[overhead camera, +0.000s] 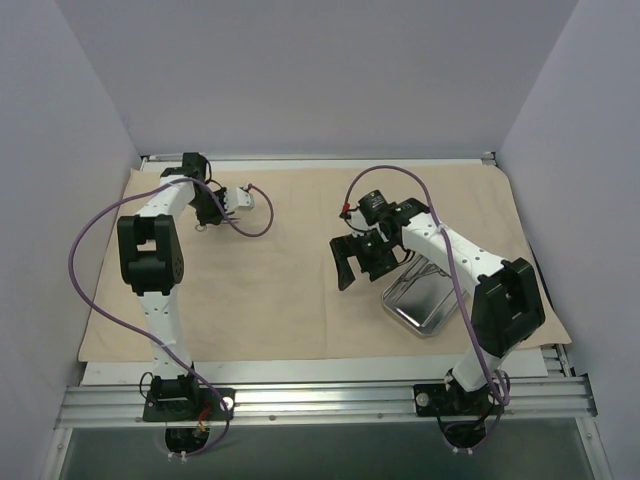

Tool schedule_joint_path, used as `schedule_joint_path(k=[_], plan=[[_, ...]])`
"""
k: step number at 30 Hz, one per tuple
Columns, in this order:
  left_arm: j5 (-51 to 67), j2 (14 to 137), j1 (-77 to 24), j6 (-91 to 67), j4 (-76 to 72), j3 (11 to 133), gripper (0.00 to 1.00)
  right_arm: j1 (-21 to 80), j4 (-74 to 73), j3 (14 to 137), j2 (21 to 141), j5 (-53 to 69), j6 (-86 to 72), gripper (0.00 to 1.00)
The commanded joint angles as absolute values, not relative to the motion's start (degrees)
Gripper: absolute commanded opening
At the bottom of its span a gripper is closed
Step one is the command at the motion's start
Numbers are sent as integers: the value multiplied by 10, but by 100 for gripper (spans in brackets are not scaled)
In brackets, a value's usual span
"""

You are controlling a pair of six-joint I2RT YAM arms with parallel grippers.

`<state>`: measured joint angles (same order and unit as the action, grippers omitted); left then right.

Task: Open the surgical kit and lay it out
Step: Place the medical item in the surgical kit.

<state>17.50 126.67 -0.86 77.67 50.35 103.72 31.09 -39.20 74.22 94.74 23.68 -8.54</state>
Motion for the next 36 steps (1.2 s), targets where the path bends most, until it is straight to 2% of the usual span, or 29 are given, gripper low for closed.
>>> schedule_joint_path(k=[1,18,36], plan=[[180,1272,-4,789,488,1048,2,308,-407,767,959,247,-83,100],[178,1272,23,798,472,1031,2,305,-409,772,967,250,-81,100],[179,1283,6,787,475,1045,2,304,-403,762,961,254,-81,100]])
